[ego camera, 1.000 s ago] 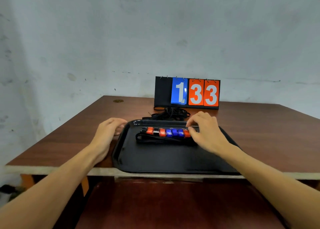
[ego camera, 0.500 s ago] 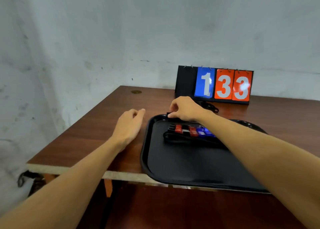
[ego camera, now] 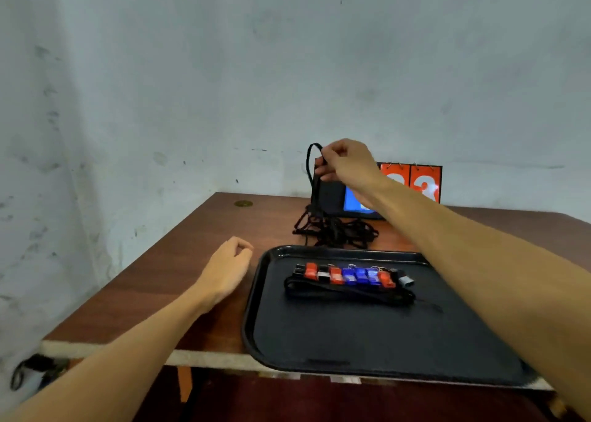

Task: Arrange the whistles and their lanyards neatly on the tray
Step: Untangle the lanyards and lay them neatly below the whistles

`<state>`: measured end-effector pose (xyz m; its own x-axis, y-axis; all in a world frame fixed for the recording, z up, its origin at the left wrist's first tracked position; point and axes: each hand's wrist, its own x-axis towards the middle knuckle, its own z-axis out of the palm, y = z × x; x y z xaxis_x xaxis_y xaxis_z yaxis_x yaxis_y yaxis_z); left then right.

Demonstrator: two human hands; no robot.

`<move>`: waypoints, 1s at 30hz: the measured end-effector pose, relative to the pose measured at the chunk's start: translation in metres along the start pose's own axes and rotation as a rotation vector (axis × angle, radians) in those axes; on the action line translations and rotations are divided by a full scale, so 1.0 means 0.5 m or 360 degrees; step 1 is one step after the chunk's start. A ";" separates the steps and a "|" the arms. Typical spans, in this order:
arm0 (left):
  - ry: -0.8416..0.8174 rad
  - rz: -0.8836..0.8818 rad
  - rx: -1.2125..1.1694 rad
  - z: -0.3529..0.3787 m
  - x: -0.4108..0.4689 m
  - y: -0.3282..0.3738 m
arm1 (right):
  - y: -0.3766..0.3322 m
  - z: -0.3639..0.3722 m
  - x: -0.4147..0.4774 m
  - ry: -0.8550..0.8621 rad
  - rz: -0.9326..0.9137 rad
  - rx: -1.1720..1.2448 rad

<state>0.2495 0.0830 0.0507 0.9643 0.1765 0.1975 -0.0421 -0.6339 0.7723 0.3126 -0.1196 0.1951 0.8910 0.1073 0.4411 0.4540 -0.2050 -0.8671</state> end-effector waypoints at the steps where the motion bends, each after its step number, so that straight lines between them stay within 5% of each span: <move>1: -0.0030 -0.0021 0.0039 -0.006 0.003 0.006 | -0.008 -0.009 -0.005 -0.0011 -0.0010 0.0009; 6: 0.0068 0.0128 0.0024 -0.039 0.022 0.113 | -0.047 -0.064 -0.020 0.0131 0.0009 0.0472; 12: -0.0282 0.0290 -0.0321 0.017 0.012 0.278 | -0.057 -0.095 -0.047 0.0116 0.0033 0.0588; 21: -0.0353 0.0434 -0.0023 0.127 0.059 0.319 | -0.032 -0.197 -0.048 0.0207 0.0023 0.0938; 30: -0.0265 0.0488 -0.0010 0.134 0.084 0.341 | 0.045 -0.310 -0.040 0.0746 0.0122 0.1225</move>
<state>0.3005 -0.0680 0.1505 0.9358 -0.1471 0.3203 -0.3378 -0.6335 0.6961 0.3053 -0.2774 0.2025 0.9049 -0.3218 0.2785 0.4159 0.5301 -0.7389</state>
